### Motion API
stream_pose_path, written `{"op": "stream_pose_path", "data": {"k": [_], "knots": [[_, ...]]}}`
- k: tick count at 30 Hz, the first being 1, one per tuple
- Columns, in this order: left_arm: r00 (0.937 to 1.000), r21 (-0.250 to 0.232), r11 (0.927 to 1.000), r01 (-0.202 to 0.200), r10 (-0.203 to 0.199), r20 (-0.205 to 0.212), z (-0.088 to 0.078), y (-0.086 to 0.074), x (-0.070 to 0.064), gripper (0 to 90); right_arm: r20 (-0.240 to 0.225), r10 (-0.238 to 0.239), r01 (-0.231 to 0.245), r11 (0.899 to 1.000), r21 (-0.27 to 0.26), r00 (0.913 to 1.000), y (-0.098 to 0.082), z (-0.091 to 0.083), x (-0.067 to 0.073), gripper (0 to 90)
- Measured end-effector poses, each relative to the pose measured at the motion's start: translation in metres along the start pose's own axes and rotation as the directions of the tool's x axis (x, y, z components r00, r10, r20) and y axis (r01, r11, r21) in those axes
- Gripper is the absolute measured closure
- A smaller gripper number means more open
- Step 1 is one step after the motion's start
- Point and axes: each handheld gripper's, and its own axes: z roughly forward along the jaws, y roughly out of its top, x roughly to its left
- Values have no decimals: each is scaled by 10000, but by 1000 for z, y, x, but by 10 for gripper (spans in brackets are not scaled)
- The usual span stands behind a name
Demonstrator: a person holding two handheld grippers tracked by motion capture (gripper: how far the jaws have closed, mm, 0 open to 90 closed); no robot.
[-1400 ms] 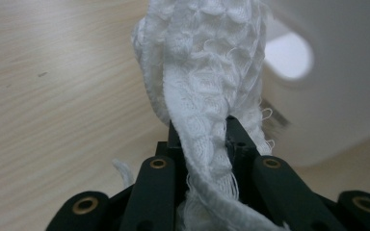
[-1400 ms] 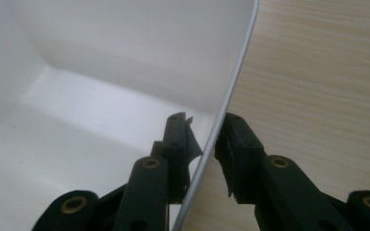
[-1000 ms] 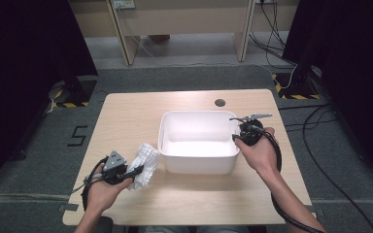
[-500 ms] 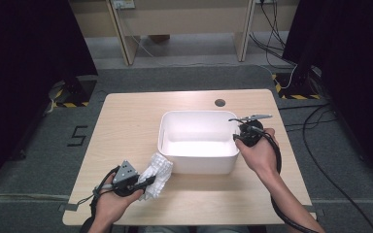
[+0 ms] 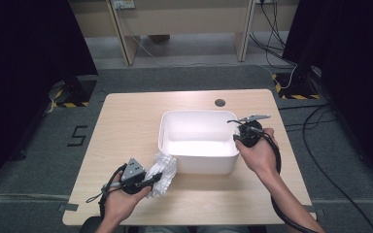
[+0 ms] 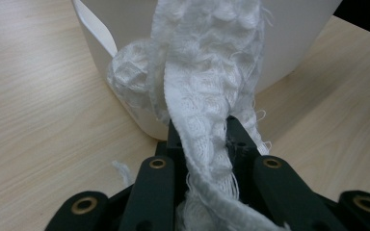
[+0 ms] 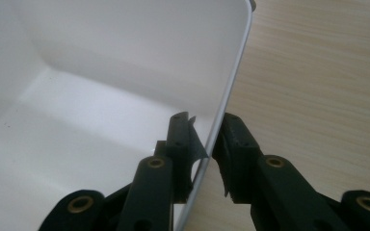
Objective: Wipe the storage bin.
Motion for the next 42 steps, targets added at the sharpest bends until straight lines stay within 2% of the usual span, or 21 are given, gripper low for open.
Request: {"op": "stream_pose_path", "data": {"k": [12, 16, 21, 24, 27, 31, 34, 37, 42], "knots": [[9997, -38, 9997, 225, -225, -51, 7, 1, -1, 764, 104, -402, 398, 9984, 411, 9991, -5, 9, 3, 757], [9999, -25, 9999, 169, -169, 1, 6, 1, -2, 763, -36, -210, 211, 9997, 144, 9998, -2, 5, 0, 737], [9999, -55, 9998, 171, -171, 28, 5, 2, -3, 762, -86, -7, 3, 9993, -375, 10000, 5, -10, -5, 728], [9997, -34, 9997, 242, -242, 66, 6, 3, -4, 762, -265, -3, -6, 9994, -340, 9996, 5, -11, -7, 766], [9992, -113, 9992, 383, -382, 86, 7, 2, -3, 760, -212, -7, -1, 9993, -366, 9998, 5, -10, -7, 776], [9994, -103, 9994, 330, -329, 84, 7, 2, -4, 760, -163, 9, -15, 9994, -352, 9999, 5, -10, -6, 776], [9995, -84, 9995, 313, -312, 92, 7, 2, -3, 760, -313, 177, -186, 9994, -278, 9994, 6, -9, -8, 753], [9994, -92, 9994, 326, -325, 91, 6, 2, -3, 760, -401, 111, -122, 9996, -259, 9991, 5, -6, -7, 747], [9993, -130, 9992, 383, -382, 33, 8, 2, -3, 760, -265, 134, -140, 9997, -197, 9996, 3, -5, -5, 770]]}}
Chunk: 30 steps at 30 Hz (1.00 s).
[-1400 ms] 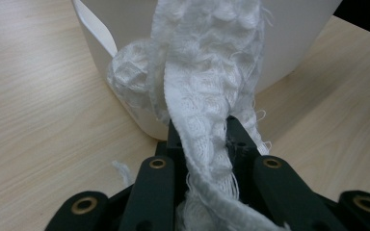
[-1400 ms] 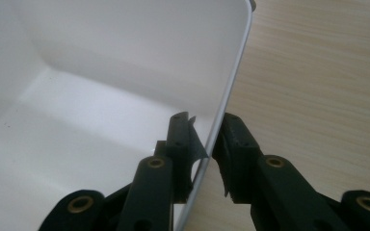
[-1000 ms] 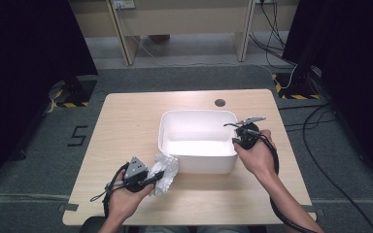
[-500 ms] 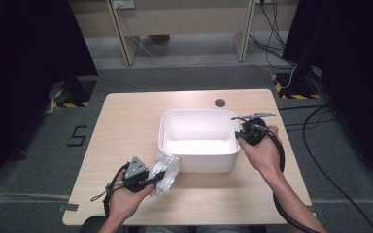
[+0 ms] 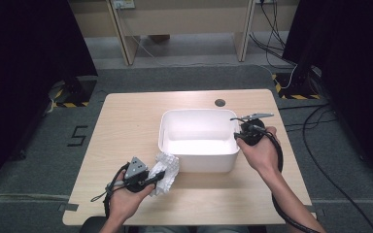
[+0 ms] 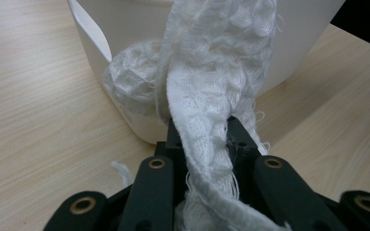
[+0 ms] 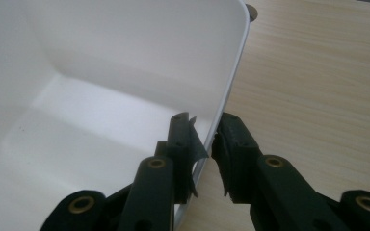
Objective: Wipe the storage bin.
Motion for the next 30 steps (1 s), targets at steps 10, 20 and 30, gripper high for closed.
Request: {"op": "stream_pose_path", "data": {"k": [10, 20, 30], "knots": [[9999, 160, 9999, -65, 68, -154, 7, 2, -3, 760, 240, -265, 265, 9996, 20, 9994, 0, -1, 3, 785], [9996, 380, 9993, -65, 76, -282, 16, -4, 0, 761, 232, -307, 307, 9995, 26, 9993, -1, -2, 5, 785], [9994, 481, 9988, 84, -67, -354, 24, -12, 3, 761, 236, -344, 343, 9994, 41, 9991, -1, -2, 5, 785]]}}
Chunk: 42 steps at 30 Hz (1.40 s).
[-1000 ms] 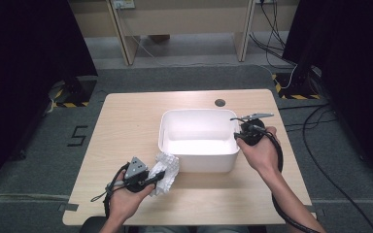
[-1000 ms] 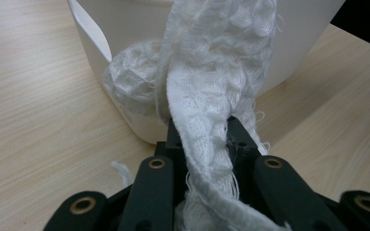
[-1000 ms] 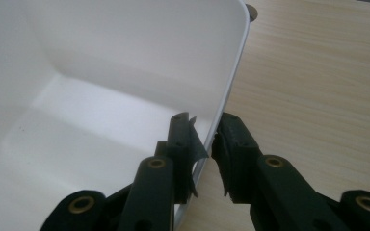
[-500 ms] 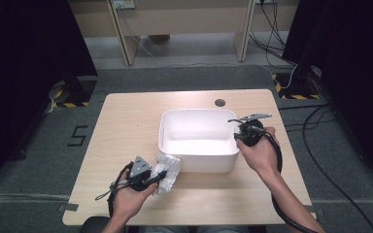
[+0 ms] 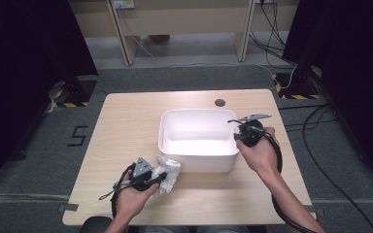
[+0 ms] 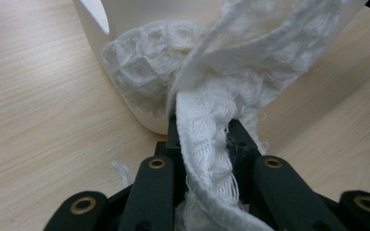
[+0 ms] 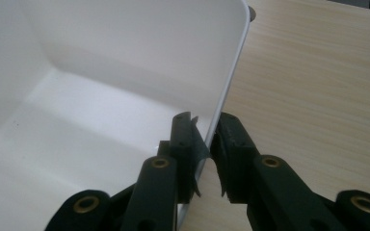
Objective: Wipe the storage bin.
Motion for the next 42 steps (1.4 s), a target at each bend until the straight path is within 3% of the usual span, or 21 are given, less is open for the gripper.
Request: {"op": "stream_pose_path", "data": {"k": [22, 42], "knots": [[9996, 705, 9975, -5, 23, -266, 18, -15, 6, 761, 77, -67, 67, 10000, -10, 9999, 0, 0, 1, 785], [9994, 1131, 9936, -8, 46, -336, 31, -21, 1, 761, 179, -153, 153, 9999, 3, 9997, 0, 0, 3, 782]]}}
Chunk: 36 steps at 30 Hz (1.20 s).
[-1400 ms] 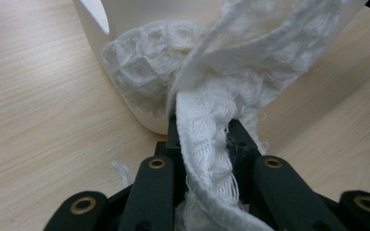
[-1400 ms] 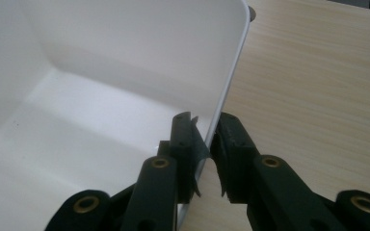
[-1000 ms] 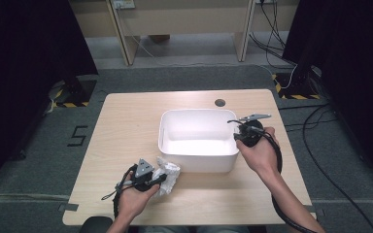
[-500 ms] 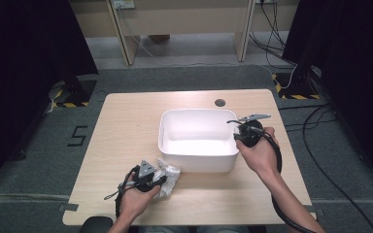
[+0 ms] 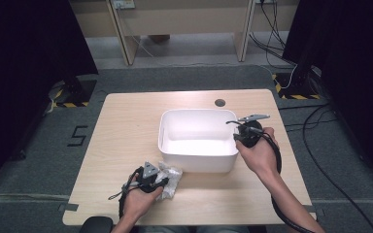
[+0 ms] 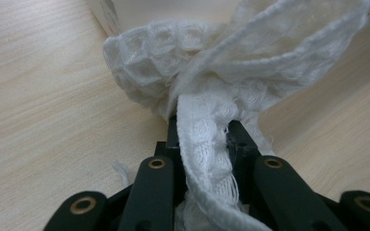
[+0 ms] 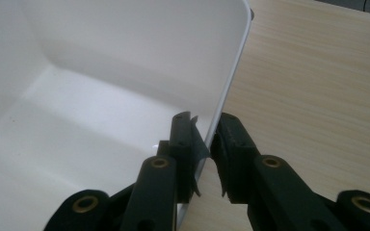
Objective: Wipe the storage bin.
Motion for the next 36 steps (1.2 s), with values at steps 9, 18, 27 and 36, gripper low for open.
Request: {"op": "stream_pose_path", "data": {"k": [9, 18, 27, 36], "knots": [[9999, -3, 10000, -92, 92, 68, 0, 2, -6, 761, 42, 5, -5, 10000, 16, 10000, 0, 0, 1, 782], [9996, -4, 9998, -216, 216, 174, 2, 4, -12, 761, 39, -10, 10, 10000, 4, 10000, 0, 0, 1, 782], [9988, 12, 9993, -383, 382, 309, 5, 6, -17, 761, 32, 25, -25, 10000, 2, 10000, 0, 0, 1, 781], [9985, -95, 9992, -399, 402, 368, 5, 7, -20, 760, 29, 2, -2, 10000, -33, 10000, 0, 0, 1, 781]]}}
